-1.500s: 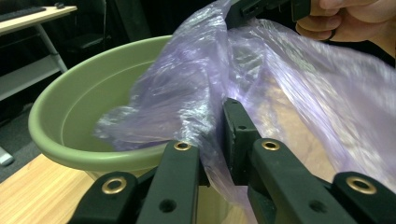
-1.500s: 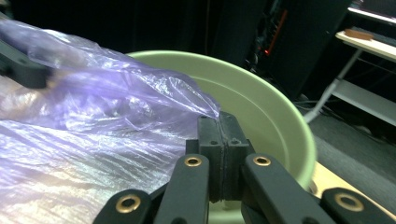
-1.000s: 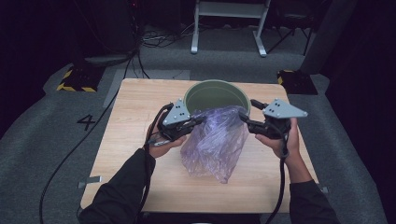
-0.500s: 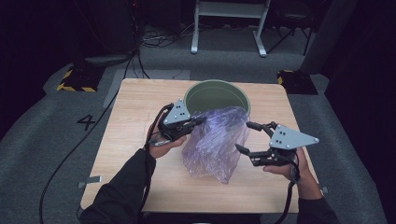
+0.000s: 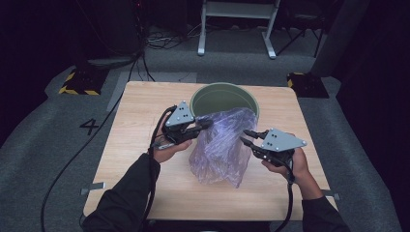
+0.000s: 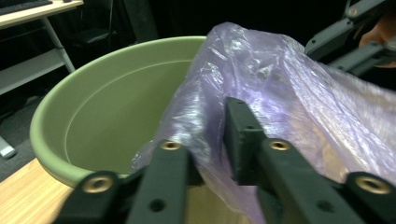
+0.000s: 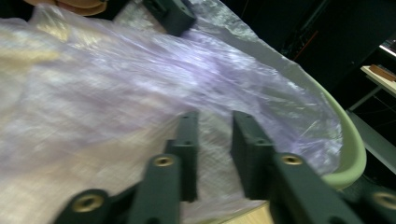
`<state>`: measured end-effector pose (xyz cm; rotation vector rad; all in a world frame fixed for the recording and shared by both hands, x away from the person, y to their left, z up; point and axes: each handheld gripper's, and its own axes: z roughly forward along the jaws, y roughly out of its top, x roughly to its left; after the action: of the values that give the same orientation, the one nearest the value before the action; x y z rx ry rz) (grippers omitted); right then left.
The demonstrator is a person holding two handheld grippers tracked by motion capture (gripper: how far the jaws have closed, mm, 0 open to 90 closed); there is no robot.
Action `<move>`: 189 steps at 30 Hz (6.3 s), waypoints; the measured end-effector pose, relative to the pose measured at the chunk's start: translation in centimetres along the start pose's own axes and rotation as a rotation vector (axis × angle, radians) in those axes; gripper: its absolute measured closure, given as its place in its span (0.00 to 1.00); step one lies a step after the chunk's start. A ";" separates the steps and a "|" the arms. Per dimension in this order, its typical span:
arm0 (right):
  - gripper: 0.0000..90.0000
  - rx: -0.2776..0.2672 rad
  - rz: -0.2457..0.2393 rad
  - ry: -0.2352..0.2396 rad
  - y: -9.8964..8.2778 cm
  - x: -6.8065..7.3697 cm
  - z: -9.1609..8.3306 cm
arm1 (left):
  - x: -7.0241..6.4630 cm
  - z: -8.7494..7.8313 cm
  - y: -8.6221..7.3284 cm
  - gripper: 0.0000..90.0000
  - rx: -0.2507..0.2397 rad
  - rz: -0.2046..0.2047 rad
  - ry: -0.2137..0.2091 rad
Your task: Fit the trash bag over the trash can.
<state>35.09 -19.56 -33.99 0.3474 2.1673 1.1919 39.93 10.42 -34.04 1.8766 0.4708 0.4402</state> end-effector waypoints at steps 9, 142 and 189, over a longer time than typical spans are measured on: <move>0.97 0.021 0.013 -0.052 0.8 -0.8 1.2 | 0.7 -0.9 -0.2 0.55 -0.025 -0.060 -0.008; 0.21 -0.003 -0.148 -0.029 -3.4 5.1 -1.1 | -0.3 -2.2 -2.4 0.99 -0.051 0.002 -0.010; 1.00 0.117 0.017 -0.253 2.0 -7.4 2.8 | 1.8 -5.3 -0.3 0.25 -0.027 -0.028 -0.019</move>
<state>42.44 -20.37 -30.47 0.5375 2.0200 0.9748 38.70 15.60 -32.41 1.8449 0.4757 0.4073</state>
